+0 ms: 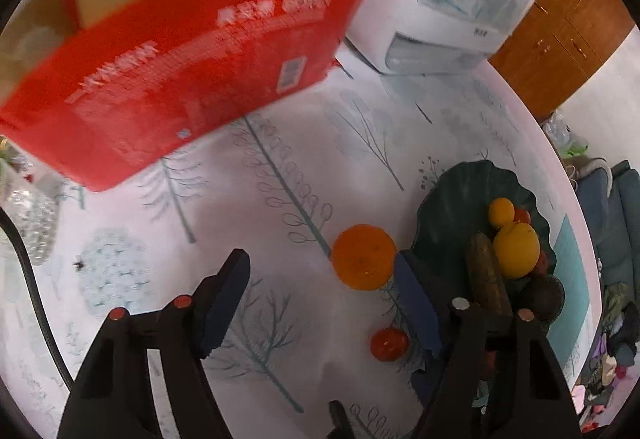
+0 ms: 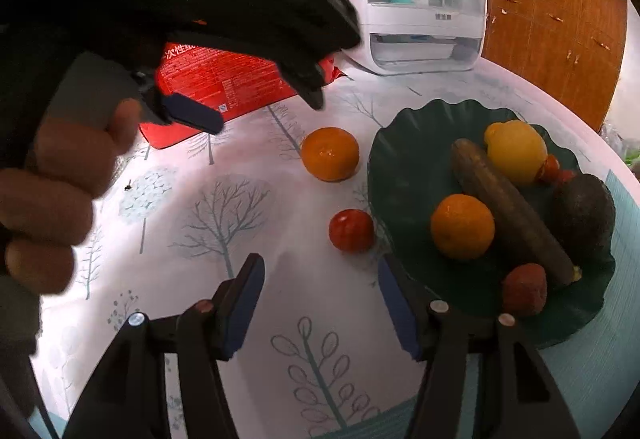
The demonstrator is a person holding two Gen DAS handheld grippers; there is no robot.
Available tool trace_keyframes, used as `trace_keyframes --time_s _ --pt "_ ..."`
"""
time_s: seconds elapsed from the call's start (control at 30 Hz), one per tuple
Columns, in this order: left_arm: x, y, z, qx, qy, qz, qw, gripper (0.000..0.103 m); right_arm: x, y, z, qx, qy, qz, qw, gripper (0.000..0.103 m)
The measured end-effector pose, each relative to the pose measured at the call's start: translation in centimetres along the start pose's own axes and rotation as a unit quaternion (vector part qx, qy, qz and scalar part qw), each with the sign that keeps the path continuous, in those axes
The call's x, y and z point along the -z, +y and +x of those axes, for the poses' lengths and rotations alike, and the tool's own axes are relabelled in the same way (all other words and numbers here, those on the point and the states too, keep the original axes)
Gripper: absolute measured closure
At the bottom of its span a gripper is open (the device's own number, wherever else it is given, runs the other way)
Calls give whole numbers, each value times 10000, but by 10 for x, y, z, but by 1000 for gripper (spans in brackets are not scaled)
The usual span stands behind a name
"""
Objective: Organize fruits
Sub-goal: 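Move the left gripper to the small orange while the right gripper approaches the red tomato, then grasp the small orange with the left gripper while the right gripper grasps the red tomato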
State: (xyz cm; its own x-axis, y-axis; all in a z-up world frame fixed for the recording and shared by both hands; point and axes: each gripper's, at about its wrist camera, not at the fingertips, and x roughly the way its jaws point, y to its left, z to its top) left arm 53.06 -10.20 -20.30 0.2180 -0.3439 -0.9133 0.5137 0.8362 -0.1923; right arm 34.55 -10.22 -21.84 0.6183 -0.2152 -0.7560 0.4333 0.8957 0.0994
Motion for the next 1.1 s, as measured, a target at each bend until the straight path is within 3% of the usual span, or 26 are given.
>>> trace_keyframes --time_s 0.63,0.73,0.8,1.1 --pt "-14 -17 50 535 462 247 9972 44 -1 7 19 160 132 83 9997 55" --pt "-14 -21 56 700 526 217 9959 50 -1 7 19 174 133 82 9997 55" --pt "-14 -23 56 840 531 175 9949 61 -1 8 19 183 133 77 9997 55" --pt "-11 -12 53 996 501 -87 9937 63 -1 6 24 214 136 55 9997 55"
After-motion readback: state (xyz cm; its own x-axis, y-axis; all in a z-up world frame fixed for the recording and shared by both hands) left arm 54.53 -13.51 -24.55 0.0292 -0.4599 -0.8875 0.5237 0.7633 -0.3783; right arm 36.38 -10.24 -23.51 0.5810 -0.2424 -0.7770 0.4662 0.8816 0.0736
